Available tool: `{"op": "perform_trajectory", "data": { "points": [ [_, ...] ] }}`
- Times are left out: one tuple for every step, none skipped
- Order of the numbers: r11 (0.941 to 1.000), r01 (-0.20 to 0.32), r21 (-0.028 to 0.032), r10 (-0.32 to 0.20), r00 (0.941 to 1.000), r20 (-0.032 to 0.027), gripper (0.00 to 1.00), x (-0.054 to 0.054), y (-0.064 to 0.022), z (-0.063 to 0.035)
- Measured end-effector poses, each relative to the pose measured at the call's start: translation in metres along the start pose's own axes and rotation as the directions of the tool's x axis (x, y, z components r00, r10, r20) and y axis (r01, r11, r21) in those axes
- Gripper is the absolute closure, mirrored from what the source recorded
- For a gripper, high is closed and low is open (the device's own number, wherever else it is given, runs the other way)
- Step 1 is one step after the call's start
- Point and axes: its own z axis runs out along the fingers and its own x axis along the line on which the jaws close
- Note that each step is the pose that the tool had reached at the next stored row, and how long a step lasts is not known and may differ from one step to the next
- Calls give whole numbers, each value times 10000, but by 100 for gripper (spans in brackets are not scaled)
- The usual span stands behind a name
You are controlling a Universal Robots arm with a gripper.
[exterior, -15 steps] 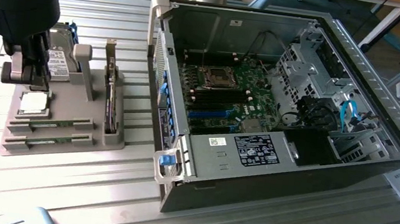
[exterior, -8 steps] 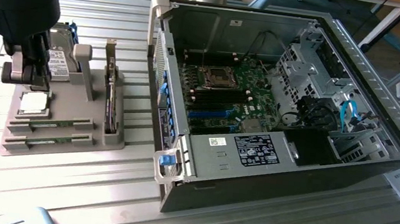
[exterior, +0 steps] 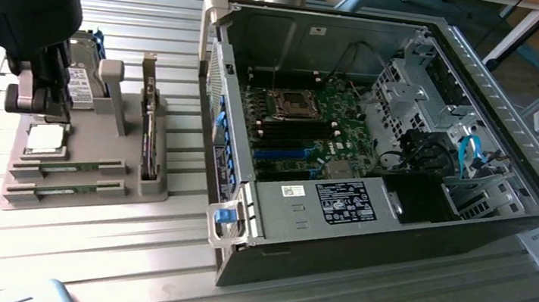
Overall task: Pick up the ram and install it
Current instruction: 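Pick up the ram and move it above insertion slot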
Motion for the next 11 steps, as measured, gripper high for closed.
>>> {"op": "perform_trajectory", "data": {
  "points": [
    [10000, 1, 24, -1, 10000, -1, 75, 0, 0, 0],
    [10000, 1, 39, -1, 10000, -1, 75, 0, 0, 0],
    [10000, 2, 61, -2, 10000, -1, 75, 0, 0, 0],
    [10000, 3, 75, -3, 10000, 0, 75, 0, 0, 0],
    [10000, 3, 78, -3, 10000, -1, 75, 0, 0, 0],
    [10000, 3, 78, -3, 10000, -1, 75, 0, 0, 0],
    [10000, 3, 78, -3, 10000, -1, 75, 0, 0, 0],
    [10000, 3, 78, -3, 10000, -2, 75, 0, 0, 0],
    [10000, 3, 78, -3, 10000, -1, 75, 0, 0, 0],
    [10000, 3, 78, -3, 10000, -2, 75, 0, 0, 0],
    [10000, 3, 78, -3, 10000, -1, 75, 0, 0, 0]
  ]
}}
